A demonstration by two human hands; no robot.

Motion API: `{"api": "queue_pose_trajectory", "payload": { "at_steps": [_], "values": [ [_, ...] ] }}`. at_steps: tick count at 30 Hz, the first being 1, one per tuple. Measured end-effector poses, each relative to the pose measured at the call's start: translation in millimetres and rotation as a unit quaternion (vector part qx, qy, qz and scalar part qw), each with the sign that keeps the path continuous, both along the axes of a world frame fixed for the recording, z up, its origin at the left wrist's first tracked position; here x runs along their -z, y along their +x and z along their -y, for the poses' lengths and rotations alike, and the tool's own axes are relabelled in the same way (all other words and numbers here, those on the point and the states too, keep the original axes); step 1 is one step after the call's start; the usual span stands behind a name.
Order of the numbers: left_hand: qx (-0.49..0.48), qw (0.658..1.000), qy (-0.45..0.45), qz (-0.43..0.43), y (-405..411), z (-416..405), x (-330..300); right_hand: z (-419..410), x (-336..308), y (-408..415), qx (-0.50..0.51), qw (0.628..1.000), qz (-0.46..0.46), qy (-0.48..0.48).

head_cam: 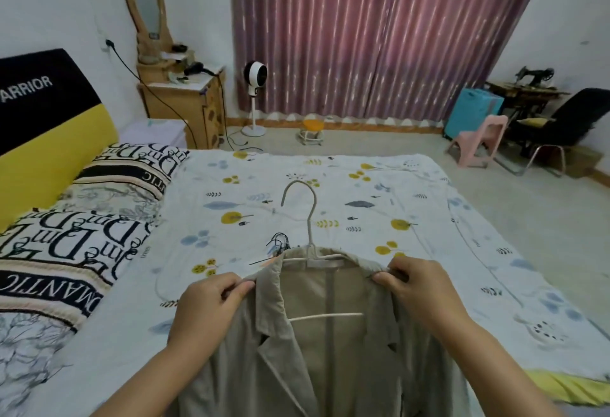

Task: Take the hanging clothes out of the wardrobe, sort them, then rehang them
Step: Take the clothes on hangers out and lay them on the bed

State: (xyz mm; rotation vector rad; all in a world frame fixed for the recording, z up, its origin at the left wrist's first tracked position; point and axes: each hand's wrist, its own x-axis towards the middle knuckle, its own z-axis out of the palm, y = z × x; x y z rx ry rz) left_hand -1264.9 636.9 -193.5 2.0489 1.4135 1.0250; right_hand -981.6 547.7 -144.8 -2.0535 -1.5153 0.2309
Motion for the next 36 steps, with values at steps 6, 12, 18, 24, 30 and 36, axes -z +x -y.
{"api": "queue_pose_trajectory", "payload": {
  "at_steps": [6, 12, 18, 24, 30, 36],
  "values": [
    [-0.021, 0.999, -0.037, -0.005, 37.1, -121.0, 52.5, -123.7, 54.1, 28.8, 0.018, 0.999, 0.014, -0.043],
    [-0.036, 0.994, -0.097, -0.021, 65.9, -208.8, 137.3, -202.0, 162.7, 39.4, 0.010, 0.976, 0.182, -0.123],
    [-0.061, 0.984, -0.164, -0.025, 84.7, -257.1, 223.8, -231.2, 256.8, 35.3, 0.017, 0.949, 0.129, -0.288],
    [-0.053, 0.966, -0.184, -0.172, 88.8, -269.5, 291.3, -245.2, 325.0, 32.3, -0.005, 0.917, 0.055, -0.395],
    [0.053, 0.930, -0.072, -0.356, 71.7, -239.6, 308.1, -246.4, 343.8, 30.8, -0.005, 0.896, 0.037, -0.443],
    [0.179, 0.818, -0.250, -0.486, 67.2, -240.5, 273.6, -260.6, 308.3, 22.6, -0.011, 0.894, 0.061, -0.444]
  ]
}}
